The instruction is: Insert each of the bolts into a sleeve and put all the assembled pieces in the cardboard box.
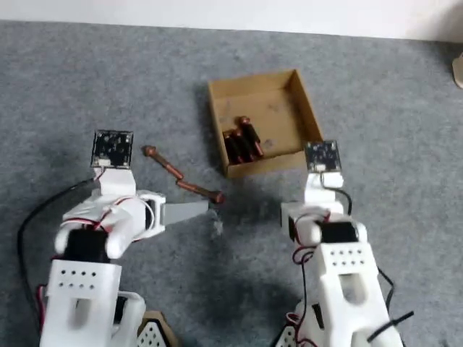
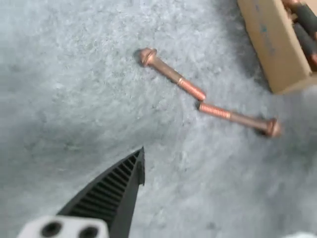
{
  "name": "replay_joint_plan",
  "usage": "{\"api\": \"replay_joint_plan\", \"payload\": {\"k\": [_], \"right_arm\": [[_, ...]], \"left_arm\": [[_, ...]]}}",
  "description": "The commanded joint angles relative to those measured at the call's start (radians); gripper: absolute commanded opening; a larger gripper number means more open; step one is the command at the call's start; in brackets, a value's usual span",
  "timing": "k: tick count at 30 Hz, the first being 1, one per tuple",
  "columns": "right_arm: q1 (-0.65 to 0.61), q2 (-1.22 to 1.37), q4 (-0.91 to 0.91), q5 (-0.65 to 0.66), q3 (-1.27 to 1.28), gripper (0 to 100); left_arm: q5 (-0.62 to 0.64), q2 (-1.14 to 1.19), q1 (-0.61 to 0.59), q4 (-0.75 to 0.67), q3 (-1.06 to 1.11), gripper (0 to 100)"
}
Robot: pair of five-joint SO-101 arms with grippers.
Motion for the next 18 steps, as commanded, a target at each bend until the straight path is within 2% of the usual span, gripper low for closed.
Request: {"api": "replay_joint_plan", "payload": {"k": [1,5,6,8,10,14,18], "right_arm": [[-0.001,-0.050,-0.053,-0.006,0.028,0.5],[-0.001,-0.050,-0.108,0.043,0.068,0.5],[-0.001,-0.053,-0.122,0.044,0.079,0.5],[0.001,-0.053,-0.136,0.044,0.091,0.5],[0.001,-0.051,-0.136,0.046,0.094,0.5],[0.001,-0.053,-0.137,0.046,0.099,0.5],[0.001,-0.050,-0.137,0.046,0.099,0.5]], "left_arm": [[-0.233,-0.012,-0.001,0.123,-0.127,56],[-0.497,-0.012,-0.008,0.180,-0.182,56],[-0.537,-0.012,-0.008,0.187,-0.191,55],[-0.517,-0.010,-0.008,0.180,-0.202,50],[-0.410,-0.010,-0.018,0.153,-0.202,42],[-0.087,0.024,-0.082,0.043,-0.196,30],[0.201,0.168,-0.145,-0.064,-0.199,27]]}}
